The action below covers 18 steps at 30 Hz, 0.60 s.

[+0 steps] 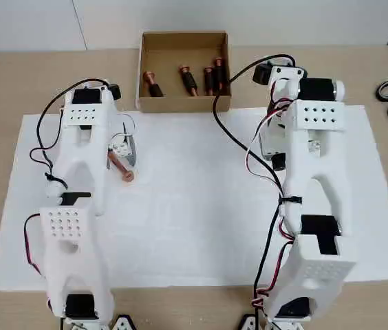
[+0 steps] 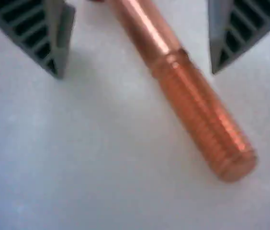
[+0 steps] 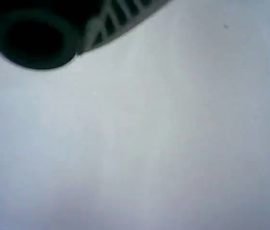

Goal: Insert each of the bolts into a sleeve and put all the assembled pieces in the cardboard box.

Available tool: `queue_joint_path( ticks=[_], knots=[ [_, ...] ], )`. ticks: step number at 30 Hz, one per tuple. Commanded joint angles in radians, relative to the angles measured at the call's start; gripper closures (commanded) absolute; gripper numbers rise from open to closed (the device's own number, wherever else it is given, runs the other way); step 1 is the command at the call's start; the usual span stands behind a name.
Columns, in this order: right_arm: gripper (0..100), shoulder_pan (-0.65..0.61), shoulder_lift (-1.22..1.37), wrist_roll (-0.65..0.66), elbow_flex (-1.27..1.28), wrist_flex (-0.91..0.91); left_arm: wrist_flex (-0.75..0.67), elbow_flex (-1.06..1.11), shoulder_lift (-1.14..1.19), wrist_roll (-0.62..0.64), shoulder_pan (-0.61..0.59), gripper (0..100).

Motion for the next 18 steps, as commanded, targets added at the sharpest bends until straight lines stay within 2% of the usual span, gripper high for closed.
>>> queue_joint_path(
  ticks=[1,7,14,18],
  knots=[
    [99.5,0.007,-0.070,0.003,-0.003,0.010,-0.011,-0.039,-0.003,0.011,-0.002,89],
    [99.5,0.007,-0.068,0.003,-0.003,0.008,0.032,-0.045,-0.011,0.003,0.009,93],
    [99.5,0.007,-0.068,0.003,-0.003,0.002,0.068,-0.104,-0.017,-0.068,0.054,97],
    [99.5,0.007,-0.068,0.003,-0.003,0.002,0.069,-0.107,-0.097,-0.114,0.092,99]
  ],
)
